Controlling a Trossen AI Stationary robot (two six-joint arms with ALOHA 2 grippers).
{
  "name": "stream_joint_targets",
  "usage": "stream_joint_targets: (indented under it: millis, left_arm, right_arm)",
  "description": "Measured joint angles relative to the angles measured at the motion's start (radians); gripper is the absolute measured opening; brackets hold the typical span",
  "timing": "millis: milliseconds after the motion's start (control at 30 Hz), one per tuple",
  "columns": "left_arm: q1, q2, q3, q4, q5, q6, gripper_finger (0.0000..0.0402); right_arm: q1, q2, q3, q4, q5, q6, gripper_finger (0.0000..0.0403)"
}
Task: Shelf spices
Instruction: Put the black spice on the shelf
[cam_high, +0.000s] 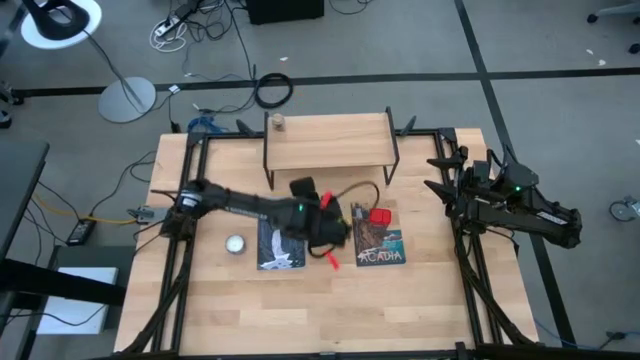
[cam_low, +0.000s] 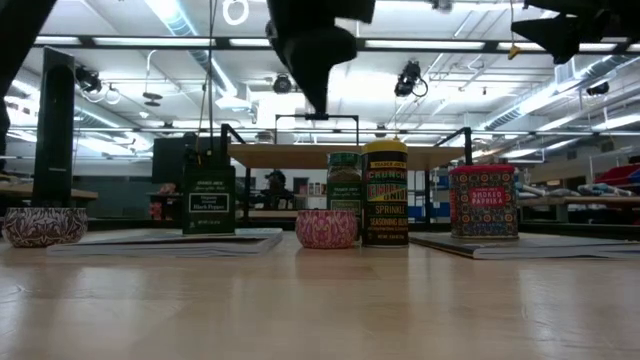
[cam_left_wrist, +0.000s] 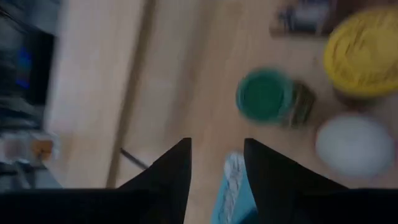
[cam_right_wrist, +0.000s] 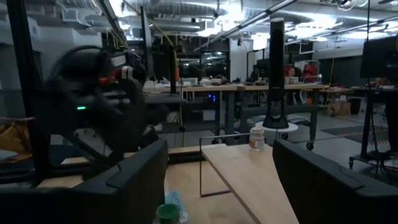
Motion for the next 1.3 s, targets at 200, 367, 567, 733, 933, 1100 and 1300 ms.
stream_joint_targets:
  millis: [200, 367, 567, 733, 933, 1100, 1300]
  left_arm:
    - [-0.103, -0.007, -0.070, 0.045, -0.183, -0.121, 0.0134]
    - [-0.185, -0.060, -0.184, 0.064, -0.299, -0.314, 0.0124]
    - [-0.275, -0.162, -0.345, 0.265, -0.362, -0.352, 0.0119]
    - [-0.280, -0.266, -0.386, 0.604, -0.323, -0.105, 0.0118]
    - [-0.311, -0.402, -0.386, 0.990, -0.150, 0.392, 0.0088]
    - [-0.311, -0.571, -0.386, 0.940, -0.161, 0.580, 0.0071]
    - [-0.239, -0.791, -0.386, 0.702, -0.163, 0.574, 0.0070]
  right_arm:
    - [0.000, 0.002, 0.000, -0.005, 0.000, -0.010, 0.0293]
    - [0.000, 0.002, 0.000, -0.006, 0.000, -0.012, 0.0293]
    - [0.000, 0.002, 0.000, -0.004, 0.000, -0.012, 0.0293]
    - [0.000, 0.002, 0.000, 0.000, 0.000, -0.001, 0.0293]
    - [0.000, 0.002, 0.000, 0.005, 0.000, -0.009, 0.0293]
    - [0.000, 0.002, 0.000, 0.004, 0.000, -0.016, 0.0293]
    - [0.000, 0.002, 0.000, 0.010, 0.000, -0.017, 0.0293]
